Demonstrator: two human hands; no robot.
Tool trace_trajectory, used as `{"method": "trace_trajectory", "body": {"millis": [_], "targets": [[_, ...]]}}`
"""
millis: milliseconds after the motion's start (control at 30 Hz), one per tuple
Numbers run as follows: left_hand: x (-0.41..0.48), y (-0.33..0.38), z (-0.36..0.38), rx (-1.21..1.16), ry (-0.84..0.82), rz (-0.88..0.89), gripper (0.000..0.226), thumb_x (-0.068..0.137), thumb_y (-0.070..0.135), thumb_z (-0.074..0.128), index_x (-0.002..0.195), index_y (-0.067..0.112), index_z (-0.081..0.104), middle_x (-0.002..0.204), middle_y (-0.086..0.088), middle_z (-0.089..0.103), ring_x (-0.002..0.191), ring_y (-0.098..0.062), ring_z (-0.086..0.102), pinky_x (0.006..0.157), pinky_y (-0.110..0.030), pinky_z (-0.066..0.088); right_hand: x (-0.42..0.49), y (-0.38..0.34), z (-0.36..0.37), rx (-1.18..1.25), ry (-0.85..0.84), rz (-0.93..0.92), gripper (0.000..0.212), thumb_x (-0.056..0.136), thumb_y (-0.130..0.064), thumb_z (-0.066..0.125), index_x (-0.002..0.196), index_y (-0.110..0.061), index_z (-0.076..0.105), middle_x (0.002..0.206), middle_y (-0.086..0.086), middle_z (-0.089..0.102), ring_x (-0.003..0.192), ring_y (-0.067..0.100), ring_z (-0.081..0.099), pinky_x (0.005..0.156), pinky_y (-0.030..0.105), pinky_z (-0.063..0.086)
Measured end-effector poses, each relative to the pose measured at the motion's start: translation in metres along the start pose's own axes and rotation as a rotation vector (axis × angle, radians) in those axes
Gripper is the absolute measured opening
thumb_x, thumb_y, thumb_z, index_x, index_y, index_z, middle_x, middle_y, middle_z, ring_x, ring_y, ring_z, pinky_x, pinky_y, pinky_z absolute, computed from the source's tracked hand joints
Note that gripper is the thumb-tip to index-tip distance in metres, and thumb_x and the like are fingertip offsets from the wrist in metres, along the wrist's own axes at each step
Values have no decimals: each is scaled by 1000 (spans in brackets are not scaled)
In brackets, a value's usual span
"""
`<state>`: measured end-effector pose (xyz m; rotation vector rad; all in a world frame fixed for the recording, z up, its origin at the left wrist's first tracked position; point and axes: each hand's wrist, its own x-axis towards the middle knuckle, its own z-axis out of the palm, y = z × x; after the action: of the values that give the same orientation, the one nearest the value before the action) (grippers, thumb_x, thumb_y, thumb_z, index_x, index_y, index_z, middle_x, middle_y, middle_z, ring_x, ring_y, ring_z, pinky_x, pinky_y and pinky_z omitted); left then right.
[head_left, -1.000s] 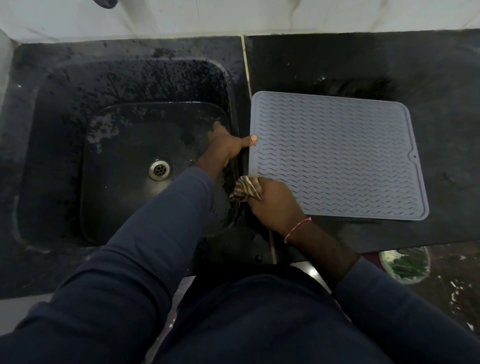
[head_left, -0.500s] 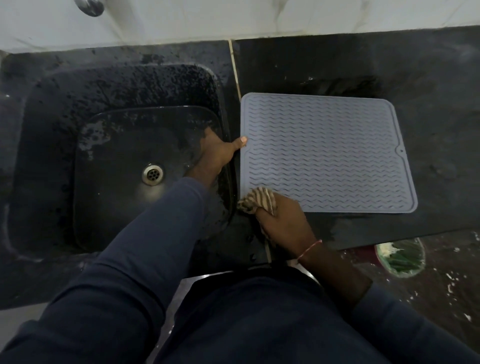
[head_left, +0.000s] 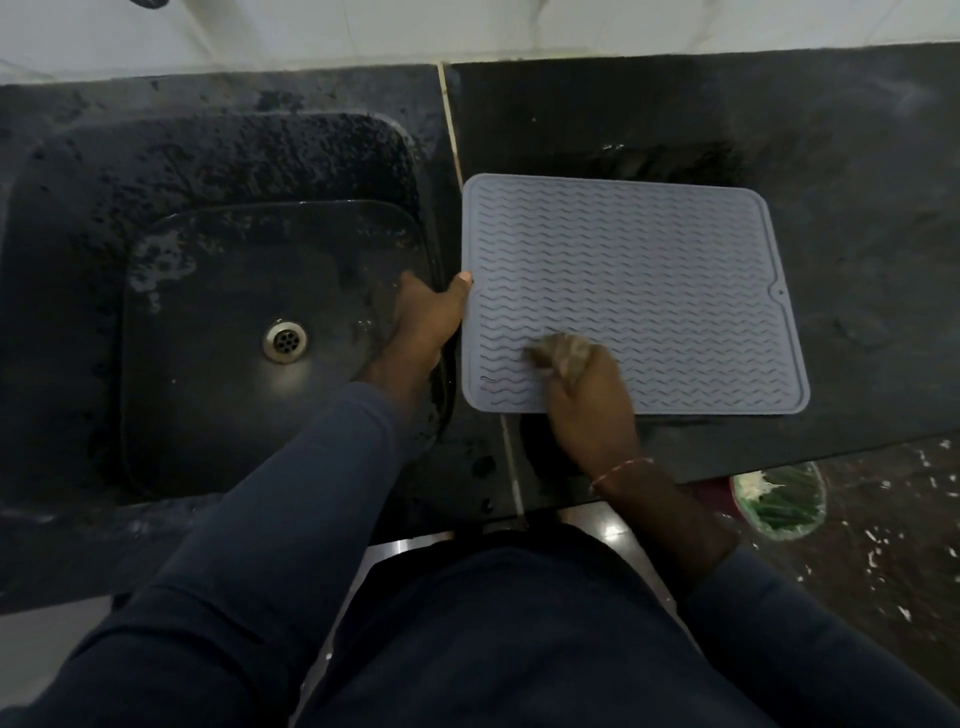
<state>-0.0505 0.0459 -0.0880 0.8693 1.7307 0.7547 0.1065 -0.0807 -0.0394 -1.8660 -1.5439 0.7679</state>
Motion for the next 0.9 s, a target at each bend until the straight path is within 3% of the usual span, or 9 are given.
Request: {"method": "trace_trajectory", "body": {"millis": [133,233,333,433,500,600,700,767,900], "targets": [[-6,-7,-2,-53,-29,-22,99,74,46,79,148,5,27,147,-9,43,128,-24,48,107,-37,43,2,-37,51,-194,-222,-51,22,89,-31,51,99,-14,61,95,-1,59,82,10,55,69,26,47],[-5,-4,-8,-122,-6,-70,89,78,42,77,146,4,33,142,-11,48,123,-25,52,103,-39,46,21,-51,37,-23,-337,-17,9,90,-20,59,92,-12,61,88,2,63,77,17,59,64,27,41],[-6,0,-21,-137,129,-46,58,88,39,66,133,7,49,123,-4,58,110,-22,57,96,-37,49,53,-27,-3,160,-118,138,11,87,-24,62,80,-17,67,71,-3,68,64,11,64,62,26,51],[-17,5,-27,-164,228,49,25,92,30,61,104,8,63,92,-4,62,82,-13,57,74,-24,50,80,14,-25,26,215,204,25,82,-26,60,84,-2,64,86,13,67,78,22,63,67,27,45],[-28,10,-22,-128,195,88,22,95,26,58,89,7,65,75,-2,59,66,-8,52,56,-14,43,94,15,-16,-106,207,251,38,83,-39,54,92,-3,63,94,14,62,83,26,61,71,31,48],[-39,16,-3,-53,101,45,45,96,41,53,85,0,67,71,-9,62,60,-13,54,54,-22,43,103,-15,25,-198,-12,-2,25,87,-29,53,92,-9,67,91,5,62,83,23,60,73,31,48],[-50,33,7,88,112,-30,67,93,62,40,102,3,70,96,-13,67,87,-24,63,80,-30,50,104,-39,45,-45,-193,-69,17,80,-25,57,83,-12,67,80,6,67,77,23,64,70,33,54],[-54,43,8,63,105,-91,77,87,73,38,118,8,66,115,-14,66,105,-27,63,97,-37,49,102,-40,30,237,-360,-51,20,77,-14,63,95,-10,68,86,3,72,82,17,68,76,36,57],[-63,51,23,-19,-30,-21,50,83,58,62,107,16,70,102,-4,72,94,-19,69,91,-41,55,98,-18,-22,429,-681,-122,53,77,-5,72,128,-9,56,116,3,68,108,14,65,96,32,52]]}}
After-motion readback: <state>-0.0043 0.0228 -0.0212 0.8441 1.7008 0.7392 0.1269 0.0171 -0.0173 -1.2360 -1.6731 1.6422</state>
